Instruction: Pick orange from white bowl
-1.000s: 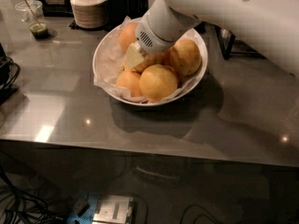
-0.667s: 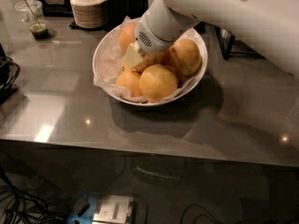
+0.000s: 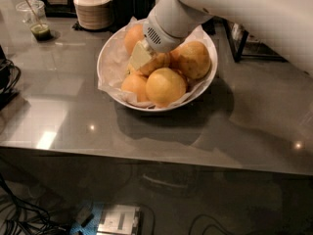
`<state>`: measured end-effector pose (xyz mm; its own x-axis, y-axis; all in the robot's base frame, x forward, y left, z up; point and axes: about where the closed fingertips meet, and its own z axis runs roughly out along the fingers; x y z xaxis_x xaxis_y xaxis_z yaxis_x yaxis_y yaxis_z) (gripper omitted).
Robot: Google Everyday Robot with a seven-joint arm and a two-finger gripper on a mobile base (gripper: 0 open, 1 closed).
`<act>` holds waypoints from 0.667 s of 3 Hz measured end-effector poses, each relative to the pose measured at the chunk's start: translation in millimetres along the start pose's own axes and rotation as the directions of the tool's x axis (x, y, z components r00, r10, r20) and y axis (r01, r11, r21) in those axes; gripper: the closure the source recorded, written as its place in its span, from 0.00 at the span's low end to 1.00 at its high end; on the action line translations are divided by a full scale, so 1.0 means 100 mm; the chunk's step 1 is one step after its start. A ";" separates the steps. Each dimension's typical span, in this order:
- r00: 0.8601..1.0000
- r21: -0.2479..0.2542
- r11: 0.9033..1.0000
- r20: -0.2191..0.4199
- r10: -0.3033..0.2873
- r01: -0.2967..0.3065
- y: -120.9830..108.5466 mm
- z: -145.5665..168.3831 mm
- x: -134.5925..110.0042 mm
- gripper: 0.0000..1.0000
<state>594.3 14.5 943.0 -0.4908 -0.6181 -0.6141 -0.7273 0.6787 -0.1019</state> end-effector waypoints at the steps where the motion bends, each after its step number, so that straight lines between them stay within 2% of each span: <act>1: 0.997 -0.040 0.999 0.071 0.008 -0.006 -0.03 -0.19 -0.06 1.00; 2: 0.972 -0.100 0.995 0.234 0.032 -0.009 -0.36 -0.60 -0.18 1.00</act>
Offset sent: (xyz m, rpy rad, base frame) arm -0.0056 -0.0581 0.1459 0.5854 -0.1394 0.2215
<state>600.4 -22.2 1005.0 -0.3883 -0.4862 -0.7829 -0.7672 0.6411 -0.0176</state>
